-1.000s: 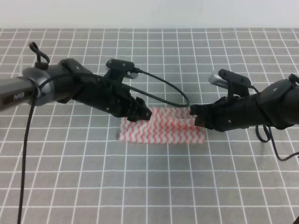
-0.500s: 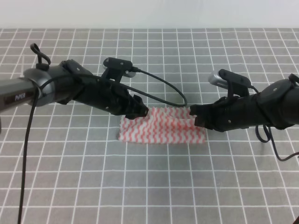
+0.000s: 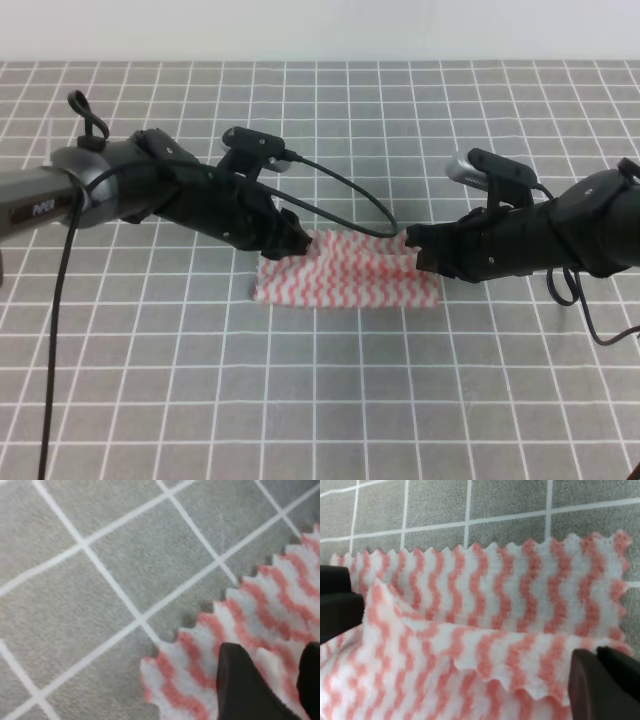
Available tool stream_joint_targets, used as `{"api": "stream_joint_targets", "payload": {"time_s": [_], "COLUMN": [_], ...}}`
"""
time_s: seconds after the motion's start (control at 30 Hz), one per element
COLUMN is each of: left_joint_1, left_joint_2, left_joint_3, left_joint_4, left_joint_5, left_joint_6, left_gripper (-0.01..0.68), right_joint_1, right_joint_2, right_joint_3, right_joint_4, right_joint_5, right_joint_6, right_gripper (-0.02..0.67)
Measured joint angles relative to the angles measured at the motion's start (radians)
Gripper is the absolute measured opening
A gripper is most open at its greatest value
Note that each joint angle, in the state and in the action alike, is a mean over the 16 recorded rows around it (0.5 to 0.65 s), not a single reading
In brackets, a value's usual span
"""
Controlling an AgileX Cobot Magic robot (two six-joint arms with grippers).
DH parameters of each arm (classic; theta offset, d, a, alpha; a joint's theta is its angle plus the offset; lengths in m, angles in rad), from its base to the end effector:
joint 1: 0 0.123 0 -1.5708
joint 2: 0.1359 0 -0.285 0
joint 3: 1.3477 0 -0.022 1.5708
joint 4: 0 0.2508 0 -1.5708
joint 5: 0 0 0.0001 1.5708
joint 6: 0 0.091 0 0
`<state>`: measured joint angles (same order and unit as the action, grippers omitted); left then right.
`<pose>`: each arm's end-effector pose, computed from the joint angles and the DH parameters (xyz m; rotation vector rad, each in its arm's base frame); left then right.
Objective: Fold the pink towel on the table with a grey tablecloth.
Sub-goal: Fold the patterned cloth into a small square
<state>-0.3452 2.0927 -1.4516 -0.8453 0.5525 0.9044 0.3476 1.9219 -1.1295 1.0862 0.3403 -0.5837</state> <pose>0.4097 -0.1854 0.1676 0.7601 2.3833 -0.5912 0.3619 0.1598 0.1627 0.0248 2.5249 0.7191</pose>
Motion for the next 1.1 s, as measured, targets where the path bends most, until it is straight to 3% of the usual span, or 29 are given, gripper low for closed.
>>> {"api": "stream_joint_targets", "payload": {"time_s": [1.1], "left_joint_1": [0.000], "left_joint_2": [0.014], "left_joint_3": [-0.002], "left_joint_4": [0.017], "left_joint_5": [0.007], "left_joint_6": [-0.032], "left_gripper": [0.223], "right_joint_1": [0.000], "right_joint_2": [-0.002], "right_joint_3": [0.001], "right_joint_4": [0.001], "right_joint_5": [0.007], "right_joint_6": [0.000], "right_gripper": [-0.014]}}
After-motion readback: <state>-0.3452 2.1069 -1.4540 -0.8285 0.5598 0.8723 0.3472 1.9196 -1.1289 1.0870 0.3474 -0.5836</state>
